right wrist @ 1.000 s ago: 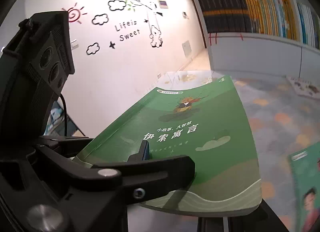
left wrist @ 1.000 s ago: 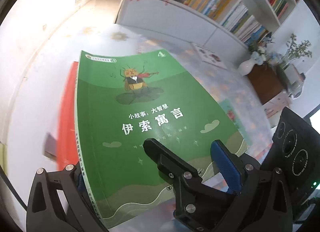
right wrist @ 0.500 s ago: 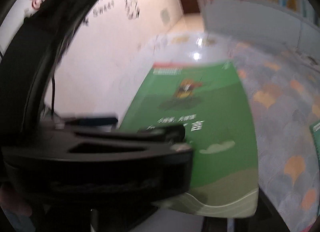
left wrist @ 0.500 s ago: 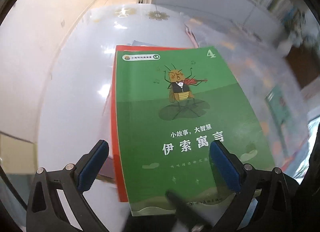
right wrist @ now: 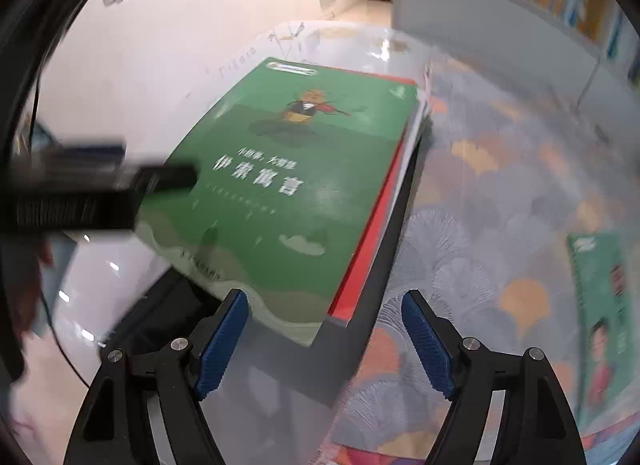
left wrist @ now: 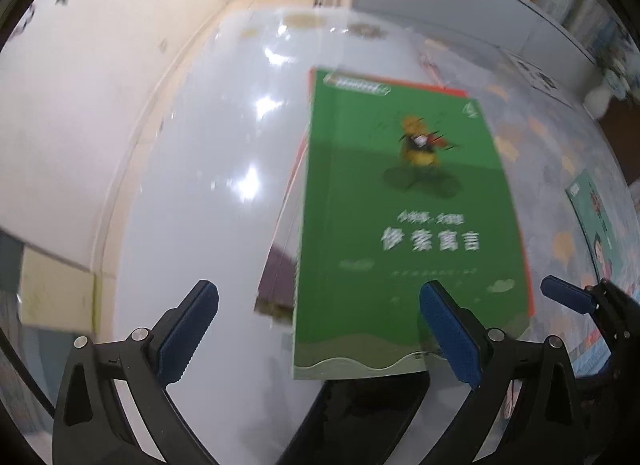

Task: Organize books

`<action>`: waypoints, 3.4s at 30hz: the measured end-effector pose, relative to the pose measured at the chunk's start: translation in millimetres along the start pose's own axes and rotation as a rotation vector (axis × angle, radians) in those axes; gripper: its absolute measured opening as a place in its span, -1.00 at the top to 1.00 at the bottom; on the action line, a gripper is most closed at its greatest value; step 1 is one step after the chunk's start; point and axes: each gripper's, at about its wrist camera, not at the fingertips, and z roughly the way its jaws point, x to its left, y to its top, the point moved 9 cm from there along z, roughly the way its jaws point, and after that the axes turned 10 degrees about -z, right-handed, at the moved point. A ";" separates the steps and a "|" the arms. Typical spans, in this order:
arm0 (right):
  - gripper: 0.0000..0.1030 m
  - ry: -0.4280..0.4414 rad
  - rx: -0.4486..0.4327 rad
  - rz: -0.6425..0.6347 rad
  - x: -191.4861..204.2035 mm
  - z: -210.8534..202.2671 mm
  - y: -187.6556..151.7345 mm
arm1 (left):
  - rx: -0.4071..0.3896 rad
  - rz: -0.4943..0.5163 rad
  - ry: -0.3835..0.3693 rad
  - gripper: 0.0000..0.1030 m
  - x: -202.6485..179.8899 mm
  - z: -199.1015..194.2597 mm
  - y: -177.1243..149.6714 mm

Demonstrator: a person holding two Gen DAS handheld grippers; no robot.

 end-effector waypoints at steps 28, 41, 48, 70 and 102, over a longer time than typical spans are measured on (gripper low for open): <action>-0.56 0.104 -0.033 0.175 -40.2 -24.9 -11.3 | 0.007 -0.196 0.043 -0.96 -5.0 12.2 9.4; -0.56 -0.142 -0.130 0.567 -293.1 -101.9 -95.6 | -0.073 -0.145 -0.340 -0.95 -215.1 -45.3 -25.3; -0.57 -0.081 -0.148 0.462 -370.5 -121.4 -135.5 | 0.127 -0.126 -0.435 -0.95 -351.4 9.9 -98.7; -1.00 0.313 -0.082 0.004 -342.2 -80.6 -162.3 | 0.150 -0.161 -0.242 -0.96 -434.7 56.1 -148.6; -1.00 0.047 -0.117 -0.061 -326.0 -76.9 -164.4 | -0.007 -0.121 -0.099 -0.98 -439.7 47.0 -146.5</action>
